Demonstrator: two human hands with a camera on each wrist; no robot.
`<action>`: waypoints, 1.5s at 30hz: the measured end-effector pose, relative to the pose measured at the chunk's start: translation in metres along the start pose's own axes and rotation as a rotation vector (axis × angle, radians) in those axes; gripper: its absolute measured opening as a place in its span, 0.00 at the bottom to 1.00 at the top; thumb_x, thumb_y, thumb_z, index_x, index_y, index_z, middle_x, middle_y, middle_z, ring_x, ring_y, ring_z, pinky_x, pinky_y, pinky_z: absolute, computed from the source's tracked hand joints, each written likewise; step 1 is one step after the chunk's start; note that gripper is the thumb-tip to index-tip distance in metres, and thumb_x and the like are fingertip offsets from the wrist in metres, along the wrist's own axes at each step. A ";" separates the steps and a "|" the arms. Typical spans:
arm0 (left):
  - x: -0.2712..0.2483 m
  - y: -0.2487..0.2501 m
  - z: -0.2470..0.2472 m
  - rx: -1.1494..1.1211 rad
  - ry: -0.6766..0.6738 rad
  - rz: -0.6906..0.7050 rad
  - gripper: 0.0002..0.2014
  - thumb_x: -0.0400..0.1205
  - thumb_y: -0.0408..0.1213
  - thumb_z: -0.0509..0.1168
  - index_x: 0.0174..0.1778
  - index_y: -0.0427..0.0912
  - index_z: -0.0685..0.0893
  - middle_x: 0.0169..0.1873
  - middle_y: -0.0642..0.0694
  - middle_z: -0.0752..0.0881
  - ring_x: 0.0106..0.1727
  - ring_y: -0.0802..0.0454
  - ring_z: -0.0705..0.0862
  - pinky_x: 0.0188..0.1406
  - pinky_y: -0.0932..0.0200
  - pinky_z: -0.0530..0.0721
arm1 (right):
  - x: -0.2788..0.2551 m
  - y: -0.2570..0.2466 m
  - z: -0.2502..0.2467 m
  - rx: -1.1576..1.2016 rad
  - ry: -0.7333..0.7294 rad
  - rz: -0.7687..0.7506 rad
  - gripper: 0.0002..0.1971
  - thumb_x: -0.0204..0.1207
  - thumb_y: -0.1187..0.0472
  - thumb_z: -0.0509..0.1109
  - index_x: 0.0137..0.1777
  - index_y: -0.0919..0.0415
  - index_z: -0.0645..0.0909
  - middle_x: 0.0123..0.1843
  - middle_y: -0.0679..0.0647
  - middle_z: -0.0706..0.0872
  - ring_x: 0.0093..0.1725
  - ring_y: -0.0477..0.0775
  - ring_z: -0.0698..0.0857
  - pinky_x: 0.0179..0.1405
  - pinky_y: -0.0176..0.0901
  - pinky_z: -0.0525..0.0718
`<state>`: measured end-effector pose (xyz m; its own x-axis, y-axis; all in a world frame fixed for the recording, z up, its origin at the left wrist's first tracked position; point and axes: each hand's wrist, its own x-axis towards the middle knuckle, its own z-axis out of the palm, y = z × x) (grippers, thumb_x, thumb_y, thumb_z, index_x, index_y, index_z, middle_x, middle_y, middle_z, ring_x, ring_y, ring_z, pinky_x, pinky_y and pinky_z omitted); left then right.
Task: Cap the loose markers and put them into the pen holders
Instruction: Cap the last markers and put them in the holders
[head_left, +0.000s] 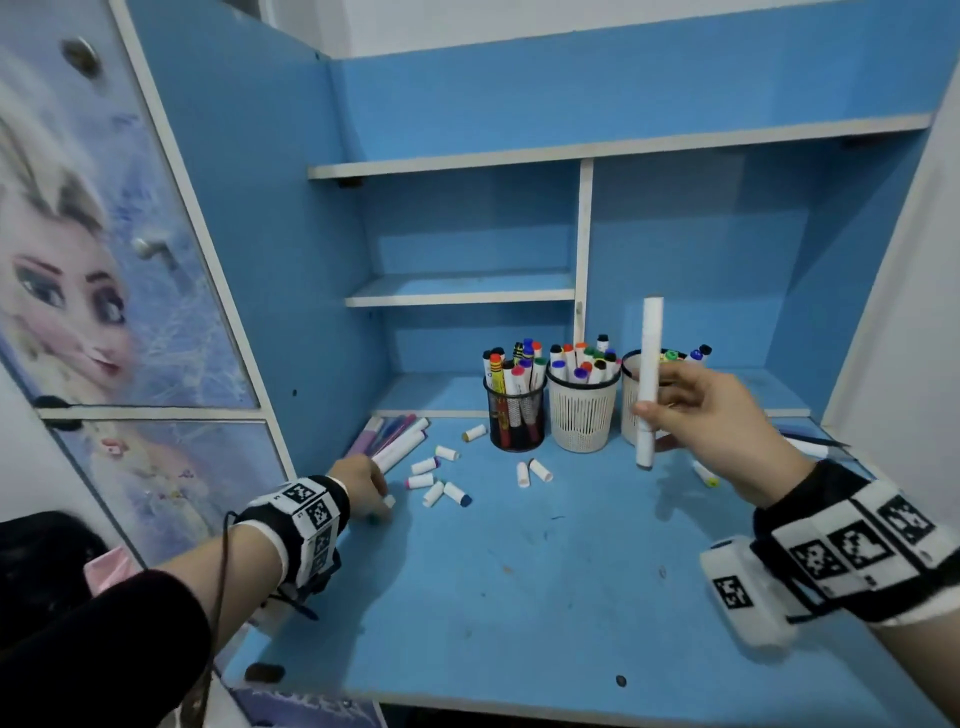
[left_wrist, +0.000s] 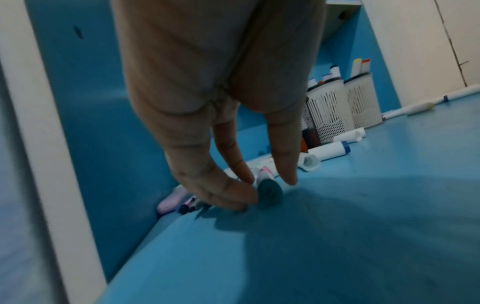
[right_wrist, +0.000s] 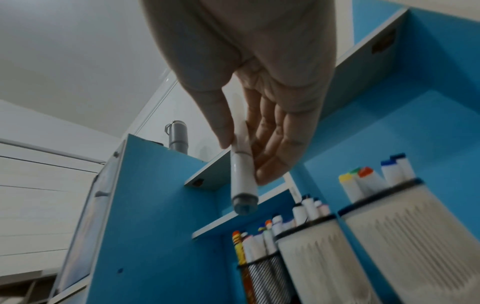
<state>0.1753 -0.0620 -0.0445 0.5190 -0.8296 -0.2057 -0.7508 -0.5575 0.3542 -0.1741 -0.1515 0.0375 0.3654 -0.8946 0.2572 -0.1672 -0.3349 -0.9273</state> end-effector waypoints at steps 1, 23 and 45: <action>0.004 0.002 0.002 0.009 0.002 -0.004 0.15 0.69 0.35 0.76 0.51 0.39 0.87 0.50 0.42 0.87 0.43 0.51 0.81 0.40 0.64 0.80 | 0.006 -0.002 -0.005 0.004 0.026 -0.011 0.17 0.76 0.72 0.70 0.64 0.62 0.79 0.42 0.61 0.84 0.36 0.53 0.85 0.35 0.46 0.90; 0.054 0.044 -0.017 0.091 0.124 -0.016 0.16 0.76 0.42 0.70 0.56 0.39 0.86 0.56 0.41 0.86 0.58 0.44 0.84 0.58 0.57 0.82 | 0.067 -0.005 -0.054 -0.181 0.337 -0.296 0.53 0.71 0.77 0.71 0.78 0.30 0.46 0.41 0.60 0.84 0.34 0.54 0.88 0.36 0.48 0.90; 0.001 0.044 -0.071 -0.088 0.311 0.177 0.04 0.71 0.33 0.71 0.39 0.40 0.86 0.34 0.44 0.84 0.36 0.50 0.79 0.35 0.62 0.76 | 0.099 0.048 -0.031 -0.251 0.394 -0.410 0.26 0.75 0.74 0.68 0.62 0.50 0.61 0.51 0.59 0.81 0.46 0.57 0.85 0.44 0.57 0.87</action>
<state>0.1716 -0.0851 0.0353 0.4936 -0.8569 0.1486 -0.8092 -0.3898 0.4396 -0.1740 -0.2655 0.0269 0.0885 -0.7045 0.7041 -0.3127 -0.6908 -0.6519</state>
